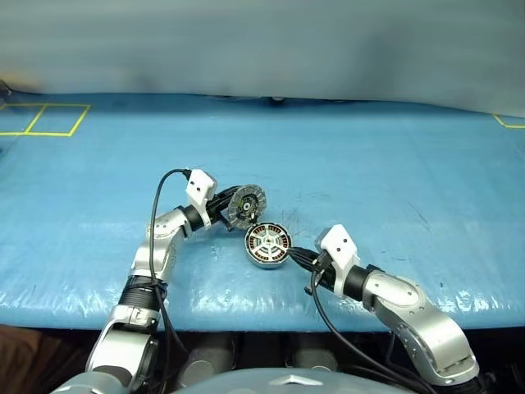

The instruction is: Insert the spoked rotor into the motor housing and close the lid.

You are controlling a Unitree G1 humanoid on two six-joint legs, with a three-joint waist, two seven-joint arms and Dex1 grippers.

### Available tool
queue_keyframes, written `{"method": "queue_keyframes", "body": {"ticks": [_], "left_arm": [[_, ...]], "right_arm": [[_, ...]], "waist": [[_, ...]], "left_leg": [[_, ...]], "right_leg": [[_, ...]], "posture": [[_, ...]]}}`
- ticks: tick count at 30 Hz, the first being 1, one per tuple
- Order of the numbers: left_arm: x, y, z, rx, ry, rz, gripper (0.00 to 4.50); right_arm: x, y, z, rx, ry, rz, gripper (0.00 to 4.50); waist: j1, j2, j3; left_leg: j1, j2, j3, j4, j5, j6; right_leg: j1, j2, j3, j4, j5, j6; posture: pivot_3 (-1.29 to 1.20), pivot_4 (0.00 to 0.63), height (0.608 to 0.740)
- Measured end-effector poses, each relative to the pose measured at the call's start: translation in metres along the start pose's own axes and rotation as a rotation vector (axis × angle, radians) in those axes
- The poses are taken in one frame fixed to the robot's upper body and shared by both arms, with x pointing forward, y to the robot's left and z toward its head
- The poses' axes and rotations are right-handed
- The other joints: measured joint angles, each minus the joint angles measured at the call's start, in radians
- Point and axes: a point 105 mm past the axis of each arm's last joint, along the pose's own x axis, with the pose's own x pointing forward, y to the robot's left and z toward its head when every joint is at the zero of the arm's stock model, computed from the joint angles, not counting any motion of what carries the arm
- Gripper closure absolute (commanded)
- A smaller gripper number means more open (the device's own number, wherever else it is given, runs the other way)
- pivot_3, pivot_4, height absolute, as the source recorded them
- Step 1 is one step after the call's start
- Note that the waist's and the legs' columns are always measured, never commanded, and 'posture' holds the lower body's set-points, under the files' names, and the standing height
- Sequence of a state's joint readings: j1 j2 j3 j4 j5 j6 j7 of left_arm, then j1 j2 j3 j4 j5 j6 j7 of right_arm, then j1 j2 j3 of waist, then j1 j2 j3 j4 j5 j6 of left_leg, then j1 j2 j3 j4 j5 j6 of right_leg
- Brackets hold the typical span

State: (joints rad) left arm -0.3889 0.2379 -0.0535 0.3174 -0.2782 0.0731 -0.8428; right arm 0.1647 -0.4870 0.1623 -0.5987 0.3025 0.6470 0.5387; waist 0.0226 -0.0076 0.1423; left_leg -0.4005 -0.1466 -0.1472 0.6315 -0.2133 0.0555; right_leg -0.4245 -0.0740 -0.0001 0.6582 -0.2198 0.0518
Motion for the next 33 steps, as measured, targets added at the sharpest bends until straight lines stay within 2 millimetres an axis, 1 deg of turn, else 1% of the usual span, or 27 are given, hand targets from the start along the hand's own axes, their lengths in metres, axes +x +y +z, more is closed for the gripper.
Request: {"method": "queue_keyframes", "body": {"ticks": [3,6,11,15,18,21,25,30,33], "left_arm": [[-0.001,-0.008,0.003,-0.022,-0.024,-0.087,4.47],[-0.003,-0.018,0.004,-0.022,-0.007,-0.184,4.47],[-0.002,-0.040,0.006,-0.033,0.014,-0.326,4.47],[0.000,-0.060,-0.008,-0.063,0.068,-0.410,4.47],[-0.001,-0.069,-0.018,-0.068,0.112,-0.443,4.47],[-0.004,-0.071,-0.024,-0.056,0.148,-0.459,4.47],[-0.008,-0.068,-0.025,-0.024,0.171,-0.454,4.47],[-0.012,-0.064,-0.027,0.018,0.189,-0.435,4.47],[-0.015,-0.061,-0.026,0.043,0.164,-0.409,4.47]], "right_arm": [[-0.002,0.000,-0.005,0.009,0.015,-0.004,4.50],[-0.005,-0.001,-0.005,0.012,0.015,-0.024,4.50],[-0.012,-0.008,-0.005,0.009,0.013,-0.069,4.50],[-0.016,-0.013,-0.007,0.011,0.017,-0.112,4.50],[-0.019,-0.016,-0.009,0.016,0.024,-0.141,4.50],[-0.022,-0.022,-0.008,0.011,0.022,-0.178,4.50],[-0.023,-0.028,-0.005,0.004,0.013,-0.214,4.50],[-0.018,-0.029,0.007,-0.008,-0.037,-0.217,4.50],[-0.014,-0.026,0.015,-0.023,-0.074,-0.196,4.50]], "waist": [[-0.003,0.000,0.000],[-0.003,0.000,0.000],[-0.001,0.000,0.000],[-0.001,0.000,0.000],[-0.002,0.000,0.000],[-0.002,0.000,0.000],[-0.002,0.000,0.000],[-0.002,0.001,0.000],[-0.002,0.001,0.000]], "left_leg": [[0.000,0.000,0.000,0.000,0.000,0.000],[0.000,0.000,0.000,0.000,0.000,0.000],[0.000,0.000,0.000,0.000,0.000,0.001],[0.000,0.000,0.000,0.000,0.000,0.001],[0.000,0.000,0.000,0.000,0.000,0.001],[0.000,0.000,0.000,0.000,0.000,0.000],[0.001,0.001,0.000,0.000,0.000,0.000],[0.004,0.001,0.000,0.000,0.000,-0.001],[0.004,0.001,0.000,0.000,0.000,-0.001]], "right_leg": [[0.000,0.000,0.000,0.000,0.000,0.000],[0.000,0.000,0.000,0.000,0.000,0.000],[0.000,0.000,0.000,0.000,0.000,0.000],[0.000,0.000,0.000,0.000,0.000,0.000],[0.000,0.000,0.001,0.000,0.000,0.000],[0.000,0.000,0.000,0.001,0.000,0.000],[0.000,0.000,0.000,0.001,0.000,0.000],[0.000,0.000,0.000,0.001,0.000,0.000],[0.000,0.000,0.000,0.000,-0.001,0.000]], "posture": [[0.00,0.150,0.740],[0.00,0.150,0.740],[0.00,0.150,0.740],[0.00,0.150,0.740],[0.00,0.150,0.740],[0.00,0.150,0.740],[0.00,0.150,0.740],[0.00,0.150,0.740],[0.00,0.150,0.740]]}}
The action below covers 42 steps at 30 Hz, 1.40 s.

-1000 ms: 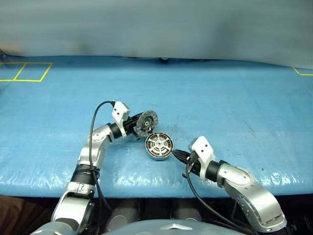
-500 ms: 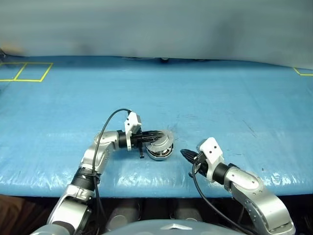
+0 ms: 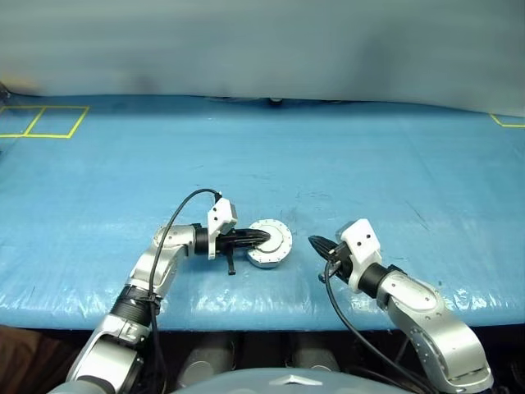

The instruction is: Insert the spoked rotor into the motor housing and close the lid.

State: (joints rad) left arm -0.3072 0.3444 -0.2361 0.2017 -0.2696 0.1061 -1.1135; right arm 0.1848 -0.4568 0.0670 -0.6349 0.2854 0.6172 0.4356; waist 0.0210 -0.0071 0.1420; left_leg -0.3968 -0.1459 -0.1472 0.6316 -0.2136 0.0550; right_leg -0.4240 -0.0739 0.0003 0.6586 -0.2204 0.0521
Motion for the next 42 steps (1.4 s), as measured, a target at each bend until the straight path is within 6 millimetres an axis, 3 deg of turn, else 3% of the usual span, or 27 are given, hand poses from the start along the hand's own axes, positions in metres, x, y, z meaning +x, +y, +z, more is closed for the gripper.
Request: {"method": "queue_keyframes", "body": {"ticks": [6,10,15,18,29,41,42], "left_arm": [[-0.015,0.000,0.004,0.023,-0.138,0.037,4.47],[-0.028,-0.004,0.005,0.039,-0.170,0.021,4.47],[-0.050,-0.021,-0.007,0.012,-0.147,-0.024,4.47],[-0.058,-0.028,-0.017,-0.003,-0.110,-0.029,4.50],[-0.059,-0.042,-0.035,0.017,-0.078,-0.028,4.50],[-0.050,-0.035,-0.044,0.042,-0.085,-0.005,4.50],[-0.049,-0.035,-0.045,0.043,-0.083,-0.004,4.50]], "right_arm": [[0.010,0.010,0.013,-0.010,-0.064,0.057,4.50],[0.016,0.012,0.010,-0.008,-0.058,0.080,4.50],[0.030,0.019,0.013,0.011,-0.075,0.129,4.50],[0.034,0.025,0.014,0.006,-0.081,0.167,3.90],[0.046,0.040,0.019,-0.037,-0.088,0.256,0.31],[0.057,0.038,0.002,-0.086,-0.019,0.261,0.31],[0.057,0.038,0.001,-0.088,-0.015,0.260,0.48]], "waist": [[-0.002,0.000,0.000],[-0.002,0.000,0.000],[-0.010,0.000,0.000],[-0.005,0.000,0.000],[-0.003,0.000,0.000],[-0.005,0.000,0.000],[-0.005,0.000,0.000]], "left_leg": [[-0.002,0.000,0.000,-0.001,0.002,0.003],[-0.002,0.000,0.000,-0.001,0.001,0.003],[-0.002,0.000,0.000,-0.002,0.002,0.003],[-0.002,0.000,0.000,-0.002,0.001,0.003],[-0.002,0.000,0.000,-0.002,0.000,0.001],[-0.002,0.000,0.000,-0.002,0.000,0.001],[-0.002,0.000,0.000,-0.002,0.000,0.001]], "right_leg": [[-0.002,0.000,0.000,0.000,0.000,-0.002],[-0.002,0.000,0.000,0.000,0.000,-0.002],[-0.003,0.000,0.000,0.000,0.000,-0.003],[-0.003,0.000,0.000,0.000,0.000,-0.003],[-0.003,0.000,0.000,-0.001,0.000,-0.002],[-0.003,0.000,0.000,0.000,0.001,-0.003],[-0.003,0.000,0.000,0.000,0.001,-0.003]], "posture": [[0.00,0.150,0.740],[0.00,0.150,0.740],[0.00,0.150,0.740],[0.00,0.150,0.740],[0.00,0.150,0.740],[0.00,0.150,0.740],[0.00,0.150,0.740]]}}
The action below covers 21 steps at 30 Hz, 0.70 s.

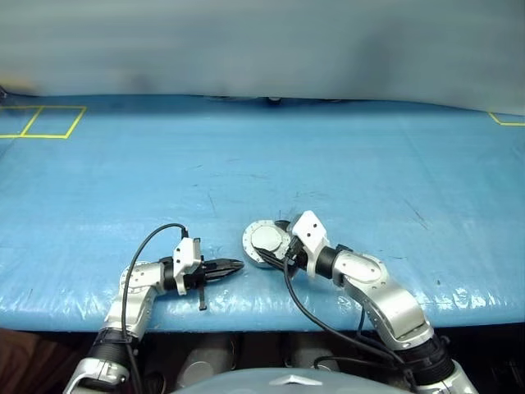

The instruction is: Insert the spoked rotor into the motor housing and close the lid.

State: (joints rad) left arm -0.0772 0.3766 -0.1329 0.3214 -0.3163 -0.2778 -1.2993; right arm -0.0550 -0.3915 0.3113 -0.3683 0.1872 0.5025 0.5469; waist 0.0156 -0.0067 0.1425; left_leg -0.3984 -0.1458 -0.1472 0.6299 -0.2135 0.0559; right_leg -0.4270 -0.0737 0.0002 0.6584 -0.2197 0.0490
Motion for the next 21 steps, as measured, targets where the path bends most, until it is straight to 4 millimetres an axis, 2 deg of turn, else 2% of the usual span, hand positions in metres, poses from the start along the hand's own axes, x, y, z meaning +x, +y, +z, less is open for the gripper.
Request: {"method": "queue_keyframes", "body": {"ticks": [2,4,21], "left_arm": [[-0.0003,0.0013,-0.0011,0.005,0.002,0.006,4.50],[-0.0002,0.0029,-0.0022,0.004,0.003,0.012,4.50],[0.0012,0.0047,-0.0071,0.015,0.014,0.020,4.50]], "right_arm": [[0.0007,0.0012,-0.0001,-0.004,0.000,0.003,0.89],[0.0015,0.0024,0.0003,-0.009,-0.002,0.005,1.48],[0.0030,0.0037,0.0010,-0.049,0.017,-0.001,1.49]], "waist": [[0.000,0.000,0.000],[0.000,0.000,0.000],[-0.002,0.000,0.000]], "left_leg": [[0.000,0.000,0.000,0.000,0.000,0.000],[0.000,0.000,0.000,0.000,0.000,0.000],[0.001,0.000,0.000,0.000,0.000,-0.001]], "right_leg": [[0.000,0.000,0.000,0.000,0.000,0.000],[0.000,0.000,0.000,0.000,0.000,0.001],[0.001,0.000,0.000,0.001,-0.001,0.002]], "posture": [[0.00,0.150,0.740],[0.00,0.150,0.740],[0.00,0.150,0.740]]}}
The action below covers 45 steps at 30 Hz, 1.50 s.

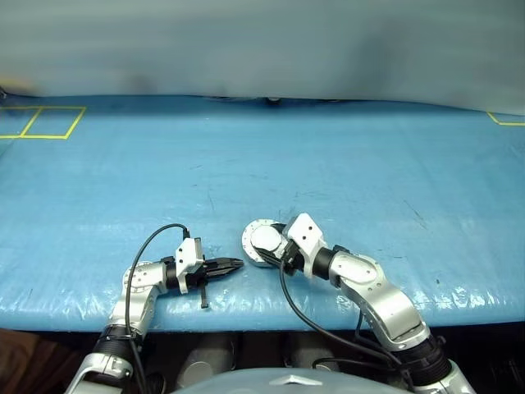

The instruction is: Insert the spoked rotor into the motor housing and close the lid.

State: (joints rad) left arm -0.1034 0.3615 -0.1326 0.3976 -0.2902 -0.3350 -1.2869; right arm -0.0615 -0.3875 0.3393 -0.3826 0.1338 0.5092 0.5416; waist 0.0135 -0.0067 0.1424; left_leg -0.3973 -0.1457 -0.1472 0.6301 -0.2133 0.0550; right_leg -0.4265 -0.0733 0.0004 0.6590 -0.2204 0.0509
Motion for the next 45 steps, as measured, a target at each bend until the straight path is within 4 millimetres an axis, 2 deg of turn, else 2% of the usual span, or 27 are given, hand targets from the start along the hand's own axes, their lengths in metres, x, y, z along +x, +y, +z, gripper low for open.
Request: {"method": "queue_keyframes", "body": {"ticks": [9,18,30,45], "left_arm": [[0.001,0.001,0.000,-0.003,-0.001,0.004,4.50],[0.002,0.003,0.000,-0.021,-0.010,0.029,4.50],[0.001,0.012,0.009,-0.043,-0.063,0.099,4.50],[0.001,0.014,0.008,-0.049,-0.057,0.110,4.50]], "right_arm": [[0.001,0.000,0.004,0.001,0.046,0.004,1.49],[0.001,0.001,-0.001,0.025,0.070,0.001,1.49],[0.003,0.001,0.000,0.028,0.072,-0.007,1.49],[0.005,0.006,0.004,0.082,0.045,0.026,1.49]], "waist": [[0.001,0.000,0.000],[0.001,0.000,-0.001],[0.000,-0.001,-0.002],[-0.002,0.000,-0.001]], "left_leg": [[0.000,0.000,0.000,0.000,0.000,0.000],[0.001,0.000,0.000,0.000,0.000,0.000],[0.002,0.001,0.000,0.000,0.000,-0.001],[0.001,0.001,0.000,-0.001,0.000,-0.001]], "right_leg": [[0.000,0.000,0.000,0.000,0.000,0.000],[0.001,0.000,0.000,0.000,0.000,0.000],[0.002,0.000,0.000,0.000,0.000,0.000],[0.001,0.001,0.000,0.000,0.000,0.000]], "posture": [[0.00,0.150,0.740],[0.00,0.150,0.740],[0.00,0.150,0.740],[0.00,0.150,0.740]]}}
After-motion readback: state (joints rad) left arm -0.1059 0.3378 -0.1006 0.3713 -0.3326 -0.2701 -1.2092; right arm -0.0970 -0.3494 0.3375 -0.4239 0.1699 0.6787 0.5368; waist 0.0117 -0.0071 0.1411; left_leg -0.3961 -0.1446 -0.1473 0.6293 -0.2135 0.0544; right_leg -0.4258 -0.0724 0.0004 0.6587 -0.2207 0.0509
